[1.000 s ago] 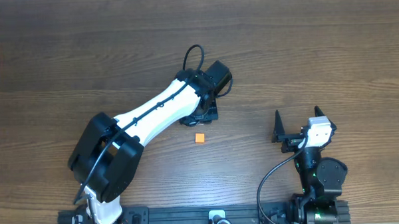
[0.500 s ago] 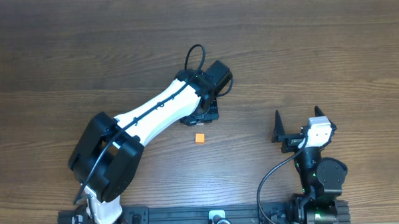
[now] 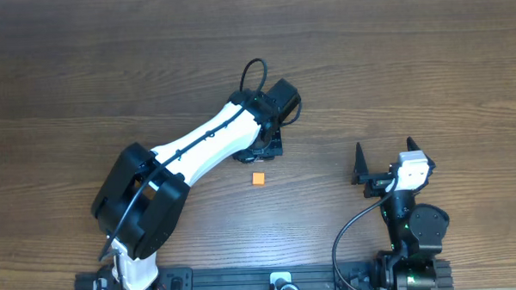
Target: Stack Cubes
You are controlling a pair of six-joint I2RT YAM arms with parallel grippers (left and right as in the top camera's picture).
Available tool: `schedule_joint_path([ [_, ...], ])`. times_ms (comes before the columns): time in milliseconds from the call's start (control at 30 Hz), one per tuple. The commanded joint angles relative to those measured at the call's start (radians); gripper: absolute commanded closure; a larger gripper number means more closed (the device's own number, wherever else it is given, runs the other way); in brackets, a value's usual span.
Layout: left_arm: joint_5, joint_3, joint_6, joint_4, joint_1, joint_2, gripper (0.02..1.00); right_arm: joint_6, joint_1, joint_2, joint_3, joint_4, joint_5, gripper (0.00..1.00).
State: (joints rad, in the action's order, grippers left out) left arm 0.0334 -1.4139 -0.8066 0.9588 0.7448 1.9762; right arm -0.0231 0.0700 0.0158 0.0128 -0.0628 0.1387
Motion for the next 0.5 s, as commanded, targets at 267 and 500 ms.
schedule_joint_path([
  [267, -0.010, -0.008, 0.014, -0.002, -0.001, 0.021, 0.145, 0.007, -0.005, -0.011, -0.008, -0.001, -0.005, 0.009],
  [500, -0.036, -0.006, 0.014, 0.002, 0.010, 0.011, 0.020, 0.007, -0.005, -0.011, -0.008, -0.001, -0.005, 0.009],
])
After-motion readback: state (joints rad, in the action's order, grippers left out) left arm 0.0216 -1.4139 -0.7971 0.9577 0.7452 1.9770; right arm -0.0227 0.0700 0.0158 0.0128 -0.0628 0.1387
